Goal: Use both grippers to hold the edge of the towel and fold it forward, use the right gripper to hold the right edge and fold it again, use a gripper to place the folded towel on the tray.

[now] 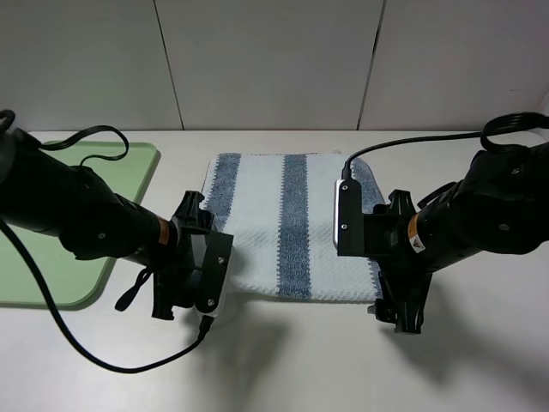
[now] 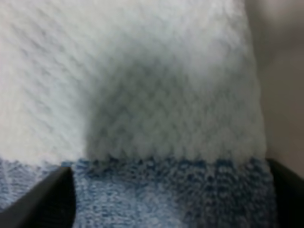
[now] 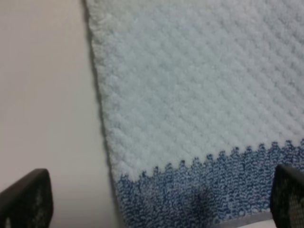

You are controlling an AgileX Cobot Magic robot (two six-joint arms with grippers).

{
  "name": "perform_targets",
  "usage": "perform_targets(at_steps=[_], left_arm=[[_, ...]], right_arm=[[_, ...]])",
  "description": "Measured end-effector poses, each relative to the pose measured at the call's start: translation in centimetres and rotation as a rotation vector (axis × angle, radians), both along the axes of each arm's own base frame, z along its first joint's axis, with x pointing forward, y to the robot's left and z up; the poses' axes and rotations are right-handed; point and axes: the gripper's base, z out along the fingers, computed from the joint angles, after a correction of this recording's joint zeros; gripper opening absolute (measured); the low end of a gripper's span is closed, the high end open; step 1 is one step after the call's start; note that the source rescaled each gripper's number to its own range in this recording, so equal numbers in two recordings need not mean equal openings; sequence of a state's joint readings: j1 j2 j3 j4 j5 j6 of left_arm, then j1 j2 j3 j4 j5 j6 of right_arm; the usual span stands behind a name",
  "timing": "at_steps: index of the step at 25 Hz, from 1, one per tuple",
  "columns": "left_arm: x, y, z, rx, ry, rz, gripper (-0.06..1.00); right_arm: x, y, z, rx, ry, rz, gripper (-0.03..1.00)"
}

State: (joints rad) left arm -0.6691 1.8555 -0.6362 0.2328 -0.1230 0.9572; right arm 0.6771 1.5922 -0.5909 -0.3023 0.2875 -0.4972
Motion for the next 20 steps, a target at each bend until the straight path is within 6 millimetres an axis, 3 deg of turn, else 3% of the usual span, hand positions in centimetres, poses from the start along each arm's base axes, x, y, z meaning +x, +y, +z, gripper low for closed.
perform_targets(at_steps=[7, 12, 15, 20], left_arm=[[-0.30, 0.37, -0.48, 0.041, 0.032, -0.005, 0.42], [-0.44, 0.52, -0.70, 0.060, 0.043, -0.015, 0.08], [-0.43, 0.55, -0.73, 0.062, 0.043, -0.018, 0.02], [-0.41, 0.57, -0.73, 0.062, 0.043, -0.016, 0.01]], right_arm=[[0.00, 0.00, 0.00, 0.000, 0.000, 0.000, 1.00], [0.00, 0.00, 0.00, 0.000, 0.000, 0.000, 1.00], [-0.01, 0.00, 0.00, 0.001, 0.001, -0.002, 1.00], [-0.06, 0.03, -0.02, 0.011, 0.012, -0.022, 1.00]])
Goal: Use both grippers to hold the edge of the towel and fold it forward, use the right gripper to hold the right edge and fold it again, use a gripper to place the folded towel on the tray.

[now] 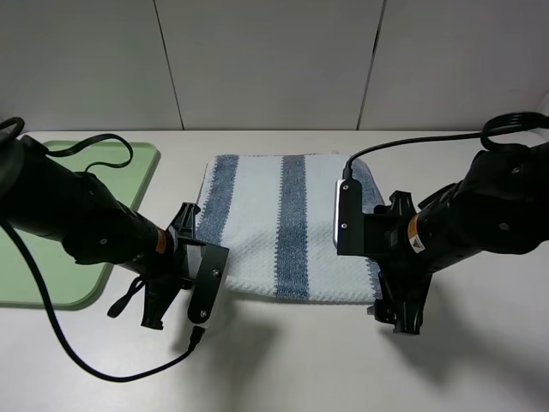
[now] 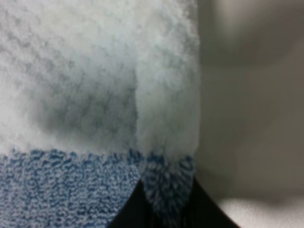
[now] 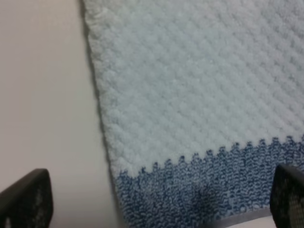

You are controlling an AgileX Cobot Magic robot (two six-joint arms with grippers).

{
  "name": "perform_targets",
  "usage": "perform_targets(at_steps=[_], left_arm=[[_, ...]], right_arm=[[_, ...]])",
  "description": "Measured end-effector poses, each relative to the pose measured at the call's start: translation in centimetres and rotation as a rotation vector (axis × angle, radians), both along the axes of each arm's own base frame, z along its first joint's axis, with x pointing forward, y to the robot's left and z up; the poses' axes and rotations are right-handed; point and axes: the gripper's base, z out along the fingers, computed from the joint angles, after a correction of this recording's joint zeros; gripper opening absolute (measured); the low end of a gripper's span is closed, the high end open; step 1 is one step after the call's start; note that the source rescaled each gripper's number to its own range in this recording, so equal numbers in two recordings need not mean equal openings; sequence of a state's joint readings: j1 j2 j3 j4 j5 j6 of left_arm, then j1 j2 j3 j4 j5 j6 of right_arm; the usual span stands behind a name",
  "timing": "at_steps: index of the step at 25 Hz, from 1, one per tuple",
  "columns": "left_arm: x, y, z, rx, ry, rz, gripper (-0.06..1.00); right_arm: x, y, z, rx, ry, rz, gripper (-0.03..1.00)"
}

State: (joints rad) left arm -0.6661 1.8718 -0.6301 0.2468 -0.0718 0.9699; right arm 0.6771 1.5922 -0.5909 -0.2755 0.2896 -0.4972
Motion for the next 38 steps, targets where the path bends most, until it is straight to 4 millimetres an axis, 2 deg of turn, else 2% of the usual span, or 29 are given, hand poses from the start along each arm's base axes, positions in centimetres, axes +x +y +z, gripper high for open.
perform_targets(at_steps=[9, 18, 24, 31, 38], left_arm=[[0.0, 0.0, 0.0, 0.000, -0.001, -0.002, 0.01], [0.0, 0.0, 0.0, -0.001, -0.002, -0.003, 0.01], [0.0, 0.0, 0.0, -0.001, -0.002, -0.003, 0.01], [0.1, 0.0, 0.0, -0.003, -0.004, -0.001, 0.01], [0.0, 0.0, 0.0, -0.002, -0.002, -0.002, 0.01]], right_arm=[[-1.0, -0.7, -1.1, 0.008, 0.009, 0.014, 1.00], [-0.7, -0.5, -1.0, 0.021, -0.036, 0.063, 1.00], [0.5, -2.0, -0.9, 0.035, -0.050, -0.019, 1.00], [0.8, -2.1, -0.8, 0.052, -0.066, -0.023, 1.00], [0.3, -2.2, -2.2, 0.053, -0.045, -0.004, 1.00]])
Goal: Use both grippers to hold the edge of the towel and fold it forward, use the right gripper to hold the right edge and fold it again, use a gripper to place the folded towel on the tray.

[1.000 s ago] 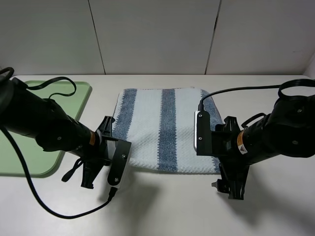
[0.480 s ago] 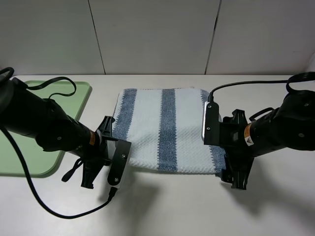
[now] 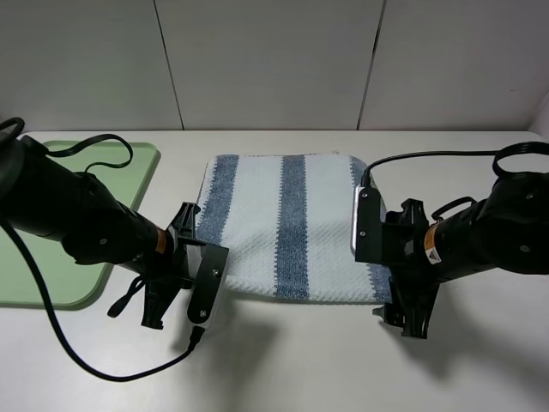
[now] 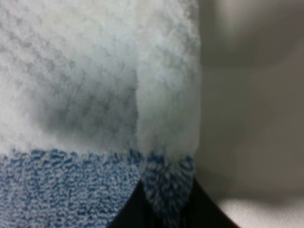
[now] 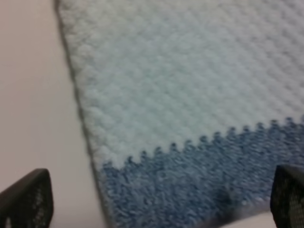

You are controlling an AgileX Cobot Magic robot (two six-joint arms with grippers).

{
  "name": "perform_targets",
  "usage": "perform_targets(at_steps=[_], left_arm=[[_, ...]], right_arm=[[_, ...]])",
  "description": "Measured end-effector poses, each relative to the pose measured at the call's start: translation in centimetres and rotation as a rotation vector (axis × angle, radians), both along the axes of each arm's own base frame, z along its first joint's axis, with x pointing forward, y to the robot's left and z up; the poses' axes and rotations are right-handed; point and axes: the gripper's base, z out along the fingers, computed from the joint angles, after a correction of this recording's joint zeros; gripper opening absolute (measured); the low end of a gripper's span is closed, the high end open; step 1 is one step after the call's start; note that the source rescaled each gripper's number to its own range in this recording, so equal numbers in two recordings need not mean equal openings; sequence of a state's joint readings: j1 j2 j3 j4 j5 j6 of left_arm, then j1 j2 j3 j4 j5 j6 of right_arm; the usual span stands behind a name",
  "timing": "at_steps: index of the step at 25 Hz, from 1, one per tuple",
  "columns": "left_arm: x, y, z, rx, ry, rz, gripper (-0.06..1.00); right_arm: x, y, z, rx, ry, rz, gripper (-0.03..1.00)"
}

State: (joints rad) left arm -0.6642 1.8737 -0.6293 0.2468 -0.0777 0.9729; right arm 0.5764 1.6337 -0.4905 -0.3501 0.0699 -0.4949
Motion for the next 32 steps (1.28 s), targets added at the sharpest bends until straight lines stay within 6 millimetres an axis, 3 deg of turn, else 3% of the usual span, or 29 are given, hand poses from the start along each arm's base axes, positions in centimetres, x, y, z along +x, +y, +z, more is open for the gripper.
perform_targets(at_steps=[5, 20, 23, 29, 32], left_arm=[[0.0, 0.0, 0.0, -0.001, -0.001, 0.000, 0.01], [0.0, 0.0, 0.0, -0.003, -0.002, -0.001, 0.01], [0.0, 0.0, -0.1, -0.002, -0.001, -0.001, 0.01], [0.0, 0.0, -0.1, -0.002, -0.001, -0.001, 0.01], [0.0, 0.0, -0.1, -0.002, -0.001, -0.001, 0.01]], right_arm=[[0.0, 0.1, -1.5, -0.023, 0.041, 0.007, 1.00], [0.4, 0.4, -2.3, -0.037, 0.035, 0.068, 0.99], [0.4, 0.4, -2.4, -0.043, 0.034, 0.082, 0.88], [0.2, 0.2, -2.8, -0.097, 0.051, 0.128, 0.52], [0.2, 0.0, -2.9, -0.121, 0.059, 0.142, 0.41]])
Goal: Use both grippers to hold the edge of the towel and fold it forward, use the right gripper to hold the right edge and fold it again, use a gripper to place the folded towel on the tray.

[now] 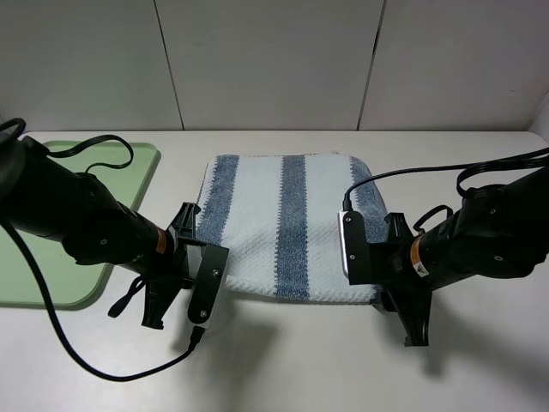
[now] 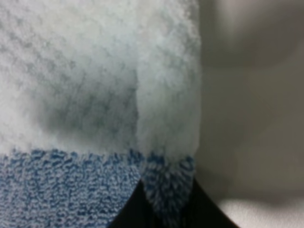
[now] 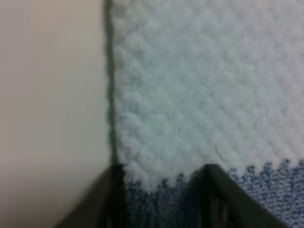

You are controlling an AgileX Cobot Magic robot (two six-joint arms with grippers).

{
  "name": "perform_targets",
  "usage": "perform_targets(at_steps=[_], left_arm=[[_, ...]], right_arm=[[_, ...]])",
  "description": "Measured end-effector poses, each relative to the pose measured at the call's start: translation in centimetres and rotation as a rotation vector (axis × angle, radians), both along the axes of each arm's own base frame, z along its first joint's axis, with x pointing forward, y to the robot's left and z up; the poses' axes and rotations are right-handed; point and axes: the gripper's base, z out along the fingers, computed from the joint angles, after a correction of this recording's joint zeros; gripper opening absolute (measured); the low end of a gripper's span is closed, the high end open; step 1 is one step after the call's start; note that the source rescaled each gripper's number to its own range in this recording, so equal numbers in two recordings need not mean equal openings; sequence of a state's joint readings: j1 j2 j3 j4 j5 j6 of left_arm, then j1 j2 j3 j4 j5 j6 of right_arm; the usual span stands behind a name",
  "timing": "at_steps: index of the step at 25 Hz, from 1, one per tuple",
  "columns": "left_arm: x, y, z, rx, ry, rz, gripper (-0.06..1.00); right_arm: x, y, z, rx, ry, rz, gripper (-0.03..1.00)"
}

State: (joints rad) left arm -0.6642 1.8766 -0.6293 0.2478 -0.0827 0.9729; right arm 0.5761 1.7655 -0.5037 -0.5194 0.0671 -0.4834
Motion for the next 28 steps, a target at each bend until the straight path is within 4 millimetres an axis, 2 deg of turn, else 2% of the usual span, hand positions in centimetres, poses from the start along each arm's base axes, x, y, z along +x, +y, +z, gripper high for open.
perform_targets(at_steps=[5, 9, 10, 21, 28], left_arm=[[0.0, 0.0, 0.0, 0.000, 0.000, 0.000, 0.01], [0.0, 0.0, 0.0, 0.000, 0.000, 0.000, 0.01], [0.0, 0.0, 0.0, 0.000, 0.000, 0.000, 0.01], [0.0, 0.0, 0.2, -0.001, -0.003, 0.000, 0.01], [-0.6, 0.8, 2.1, 0.033, 0.003, 0.013, 0.01]], right_arm=[[0.0, -0.2, -0.1, -0.032, 0.000, 0.039, 0.30], [-0.1, -0.3, -0.2, -0.054, 0.009, 0.048, 0.04], [-0.1, -0.3, -0.2, -0.055, 0.008, 0.051, 0.00], [-0.1, -0.3, -0.2, -0.058, 0.008, 0.056, 0.00], [0.1, -0.3, 0.2, -0.059, -0.004, 0.052, 0.00]])
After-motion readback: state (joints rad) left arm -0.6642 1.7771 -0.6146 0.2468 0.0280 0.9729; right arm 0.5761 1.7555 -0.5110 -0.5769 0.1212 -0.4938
